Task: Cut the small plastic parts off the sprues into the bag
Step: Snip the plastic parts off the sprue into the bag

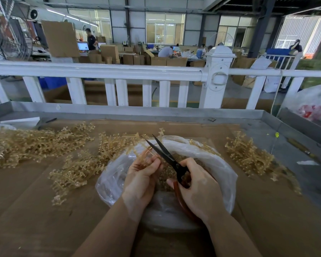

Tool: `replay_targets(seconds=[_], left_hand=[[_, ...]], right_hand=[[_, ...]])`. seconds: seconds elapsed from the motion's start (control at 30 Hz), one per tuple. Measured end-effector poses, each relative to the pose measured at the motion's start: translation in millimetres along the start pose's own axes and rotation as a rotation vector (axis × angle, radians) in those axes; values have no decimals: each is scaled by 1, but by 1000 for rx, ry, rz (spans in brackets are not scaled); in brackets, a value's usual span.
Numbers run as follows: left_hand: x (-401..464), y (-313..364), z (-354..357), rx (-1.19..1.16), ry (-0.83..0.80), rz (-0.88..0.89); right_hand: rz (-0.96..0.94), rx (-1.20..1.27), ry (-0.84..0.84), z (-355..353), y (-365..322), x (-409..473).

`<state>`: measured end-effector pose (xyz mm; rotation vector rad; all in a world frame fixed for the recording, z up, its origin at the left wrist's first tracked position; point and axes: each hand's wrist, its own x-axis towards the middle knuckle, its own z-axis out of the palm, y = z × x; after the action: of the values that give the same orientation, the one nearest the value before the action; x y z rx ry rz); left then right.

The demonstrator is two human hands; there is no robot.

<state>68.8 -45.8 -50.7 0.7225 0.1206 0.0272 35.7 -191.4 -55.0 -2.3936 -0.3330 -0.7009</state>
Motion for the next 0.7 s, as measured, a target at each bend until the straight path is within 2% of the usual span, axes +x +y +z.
replay_targets(seconds=[0.3,0.53,0.7], left_hand=[[-1,2,2,29,69,66],[0,3,3,26,127,105],[0,1,3,59,89,125]], right_hand=[[-49,-60,-135,-4,-3,1],[-57,-90,-170,-3,-1,0],[-54,-65,-166,-4,-1,1]])
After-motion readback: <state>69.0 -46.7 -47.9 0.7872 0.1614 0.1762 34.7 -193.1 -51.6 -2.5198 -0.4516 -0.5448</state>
